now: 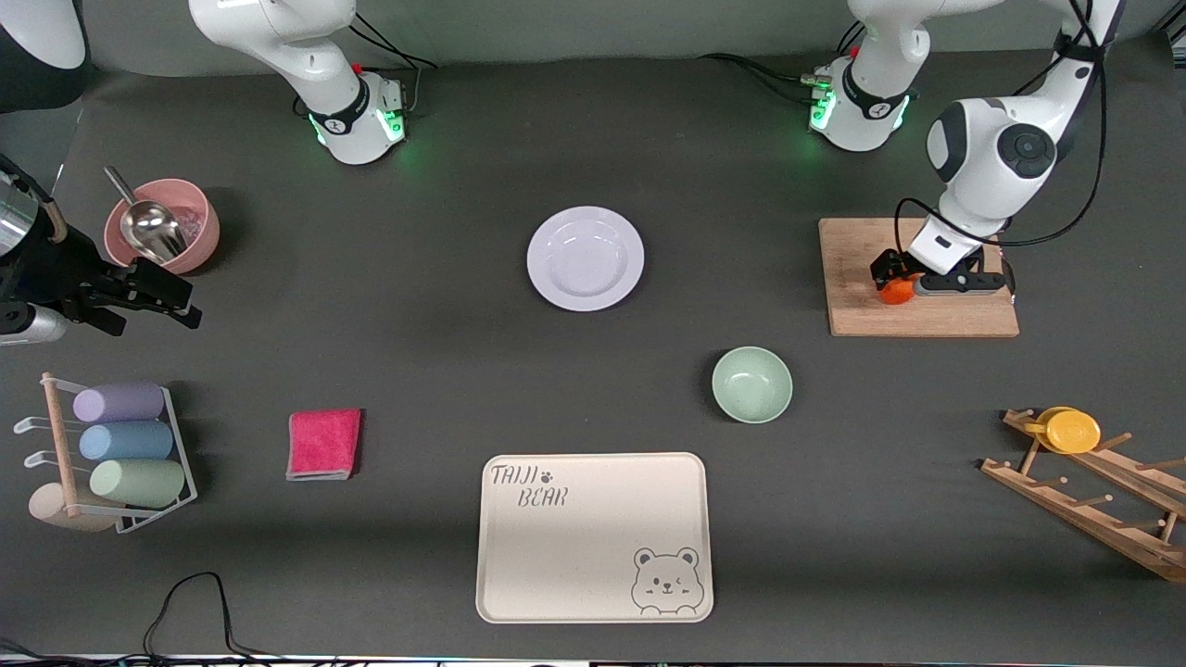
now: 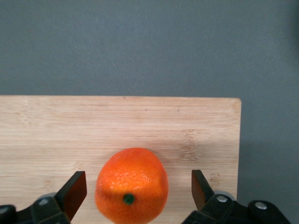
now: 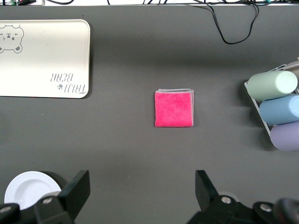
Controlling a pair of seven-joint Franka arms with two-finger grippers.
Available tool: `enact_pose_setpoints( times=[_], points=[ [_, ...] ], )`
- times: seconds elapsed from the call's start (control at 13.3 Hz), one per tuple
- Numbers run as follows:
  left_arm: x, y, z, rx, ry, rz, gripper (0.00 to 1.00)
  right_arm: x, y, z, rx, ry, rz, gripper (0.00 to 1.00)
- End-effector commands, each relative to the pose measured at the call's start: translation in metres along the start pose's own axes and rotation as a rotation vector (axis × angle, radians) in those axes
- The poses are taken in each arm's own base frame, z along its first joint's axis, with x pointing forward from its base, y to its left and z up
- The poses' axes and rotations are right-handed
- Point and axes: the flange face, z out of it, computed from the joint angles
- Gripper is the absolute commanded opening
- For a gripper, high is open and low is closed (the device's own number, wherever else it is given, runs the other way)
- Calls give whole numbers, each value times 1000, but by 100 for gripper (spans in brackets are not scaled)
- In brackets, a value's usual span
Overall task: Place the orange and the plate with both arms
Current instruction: 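Close the left gripper on the orange and lift it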
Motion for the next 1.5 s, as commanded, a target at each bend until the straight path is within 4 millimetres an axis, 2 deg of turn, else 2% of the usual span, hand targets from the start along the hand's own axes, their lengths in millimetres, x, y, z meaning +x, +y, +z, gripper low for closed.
enact_pose_setpoints(
  times=[0.0, 0.15, 0.22, 0.3, 0.38, 0.45, 0.53, 0.75, 0.9, 1.05, 1.2, 1.27, 1.43],
  points=[
    [-9, 1, 16, -1, 2, -2, 100, 6, -2, -2, -22, 10, -19, 100],
    [-12, 1, 23, -2, 7, -4, 100, 9, -4, 1, -14, 16, -19, 100],
    [-12, 2, 24, -3, 7, 0, 97, 10, -3, 4, -14, 22, -21, 100],
    [-12, 1, 24, -2, 7, 6, 68, 11, -2, 6, -16, 23, -23, 100],
    [-13, 2, 25, -3, 4, 8, 31, 13, -3, 8, -19, 20, -25, 100],
    [-13, 2, 25, -3, 4, 11, 8, 14, -3, 8, -18, 23, -23, 100],
    [-13, 2, 25, -3, 1, 13, 0, 16, -4, 9, -17, 33, -25, 100],
    [-11, 3, 18, -1, 7, 14, 0, 17, -6, 12, -13, 35, -27, 100],
    [-2, 7, -1, 2, -12, 23, 0, 17, -6, 10, -13, 39, -27, 100],
    [17, 28, -41, 6, -49, 57, 0, 16, -6, 12, -13, 35, -27, 100],
    [43, 55, -108, 9, -146, 84, 0, 14, -9, 16, -6, 16, -23, 100],
    [56, 69, -145, 6, -193, 101, 0, 12, -9, 26, 30, -6, -10, 100],
    [81, 101, -218, -25, -239, 103, 0, 9, -11, 42, 215, -44, 59, 100]
  ],
)
